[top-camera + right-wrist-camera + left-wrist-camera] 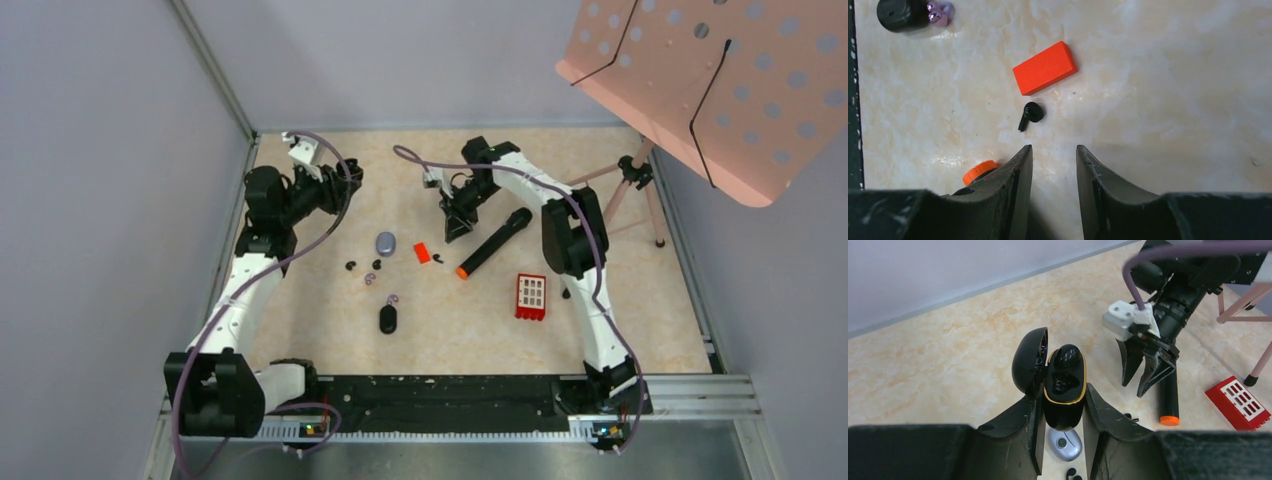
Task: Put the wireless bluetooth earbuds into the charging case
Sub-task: Place the earbud at the center of the board, then pick up the earbud from the center of the board.
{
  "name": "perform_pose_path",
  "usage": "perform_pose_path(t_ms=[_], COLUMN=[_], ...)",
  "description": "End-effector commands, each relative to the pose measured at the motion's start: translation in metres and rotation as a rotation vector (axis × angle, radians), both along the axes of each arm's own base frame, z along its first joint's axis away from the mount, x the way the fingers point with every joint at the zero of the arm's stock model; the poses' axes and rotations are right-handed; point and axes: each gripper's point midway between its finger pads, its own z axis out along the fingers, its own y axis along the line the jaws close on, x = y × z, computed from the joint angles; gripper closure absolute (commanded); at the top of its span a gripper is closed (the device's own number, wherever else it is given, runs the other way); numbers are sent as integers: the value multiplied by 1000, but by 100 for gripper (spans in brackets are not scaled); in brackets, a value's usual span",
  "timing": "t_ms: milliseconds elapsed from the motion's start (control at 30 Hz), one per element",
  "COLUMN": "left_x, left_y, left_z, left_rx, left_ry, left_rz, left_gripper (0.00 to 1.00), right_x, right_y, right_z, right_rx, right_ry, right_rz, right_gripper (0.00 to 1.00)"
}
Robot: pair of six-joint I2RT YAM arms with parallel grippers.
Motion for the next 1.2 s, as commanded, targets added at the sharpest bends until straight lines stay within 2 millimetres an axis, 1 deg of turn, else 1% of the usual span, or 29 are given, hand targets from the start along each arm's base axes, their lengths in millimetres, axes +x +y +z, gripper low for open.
perform_pose_path(t_ms=[0, 33, 100, 267, 367, 767, 1033, 1167], left_x=[-3, -2, -3, -15, -18, -9, -7, -6], left_y=[9, 16, 20, 8, 6, 16, 19, 20], left_z=[13, 11, 8, 0, 0, -2, -4, -5], left_rx=[-57, -69, -103, -176, -181, -162, -155, -153], left_ry=[21, 37, 69, 162, 178, 178, 179, 180], left_rz=[55, 77, 83, -37, -56, -8, 7, 12], left_gripper=[100, 100, 100, 100, 100, 100, 100, 100], right_x=[-17, -17, -16, -24, -28, -40, -43, -51], right_y=[2, 4, 9, 16, 19, 27, 29, 29], right_z=[-14, -15, -16, -25, -32, -44, -48, -51], right_rx=[10, 14, 29, 25, 15, 11, 12, 5], right_ry=[-90, -105, -133, -209, -231, -236, -213, -212], right_rz=[188, 199, 215, 324, 366, 436, 435, 470], right_gripper=[63, 63, 64, 65, 67, 68, 68, 68])
